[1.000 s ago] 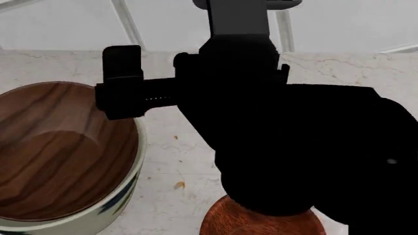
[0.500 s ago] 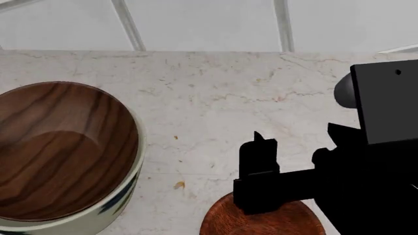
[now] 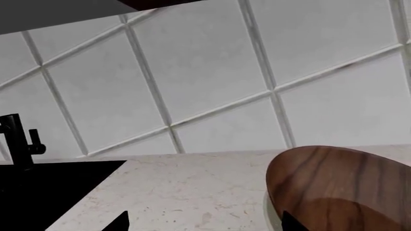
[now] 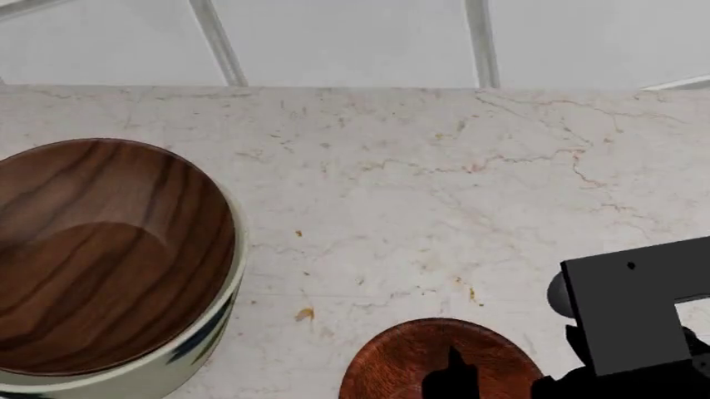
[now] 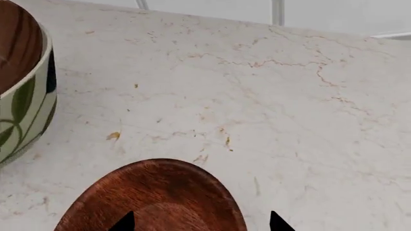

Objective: Stack the bowls from largest to smallest.

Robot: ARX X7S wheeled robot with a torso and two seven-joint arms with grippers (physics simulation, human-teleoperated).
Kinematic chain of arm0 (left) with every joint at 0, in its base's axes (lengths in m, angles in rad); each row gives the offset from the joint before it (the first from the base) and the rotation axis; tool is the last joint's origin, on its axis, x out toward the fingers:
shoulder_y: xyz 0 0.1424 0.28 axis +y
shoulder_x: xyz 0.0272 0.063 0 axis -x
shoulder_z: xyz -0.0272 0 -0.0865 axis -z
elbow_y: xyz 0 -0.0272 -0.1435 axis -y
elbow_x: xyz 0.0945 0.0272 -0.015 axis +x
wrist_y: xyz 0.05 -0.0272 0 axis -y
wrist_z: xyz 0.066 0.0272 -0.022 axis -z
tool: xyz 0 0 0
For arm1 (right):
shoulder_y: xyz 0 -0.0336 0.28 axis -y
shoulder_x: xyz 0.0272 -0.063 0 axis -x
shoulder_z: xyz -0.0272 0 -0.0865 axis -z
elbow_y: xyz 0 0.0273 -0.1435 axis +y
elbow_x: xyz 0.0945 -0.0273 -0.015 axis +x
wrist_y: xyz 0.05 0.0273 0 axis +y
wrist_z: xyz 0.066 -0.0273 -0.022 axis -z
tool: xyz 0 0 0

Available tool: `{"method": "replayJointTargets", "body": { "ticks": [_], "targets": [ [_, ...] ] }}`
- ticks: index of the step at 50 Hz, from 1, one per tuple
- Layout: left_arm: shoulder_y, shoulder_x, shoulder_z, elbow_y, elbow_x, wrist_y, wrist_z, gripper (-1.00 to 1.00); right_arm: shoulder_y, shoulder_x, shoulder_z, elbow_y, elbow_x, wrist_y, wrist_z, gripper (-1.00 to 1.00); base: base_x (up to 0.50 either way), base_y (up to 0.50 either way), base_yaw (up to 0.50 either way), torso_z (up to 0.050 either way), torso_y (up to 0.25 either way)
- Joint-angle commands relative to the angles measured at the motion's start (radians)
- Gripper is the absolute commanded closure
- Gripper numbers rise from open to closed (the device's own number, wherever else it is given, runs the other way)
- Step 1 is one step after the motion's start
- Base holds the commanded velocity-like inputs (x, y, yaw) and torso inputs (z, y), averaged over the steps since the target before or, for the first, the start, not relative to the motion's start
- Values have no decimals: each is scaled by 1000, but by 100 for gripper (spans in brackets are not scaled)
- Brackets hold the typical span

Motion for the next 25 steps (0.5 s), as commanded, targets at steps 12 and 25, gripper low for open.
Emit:
{"method": "replayJointTargets", "body": {
  "ticks": [12, 25],
  "targets": [
    [13, -13, 3, 3, -18, 16, -17, -100, -150, -32, 25, 0, -201, 48, -102, -100, 0, 0, 0, 0, 0],
    [19, -17, 1, 0, -30, 29, -23, -100, -176, -50, 20, 42, -259, 42, -137, -100, 0, 0, 0, 0, 0]
  ]
}}
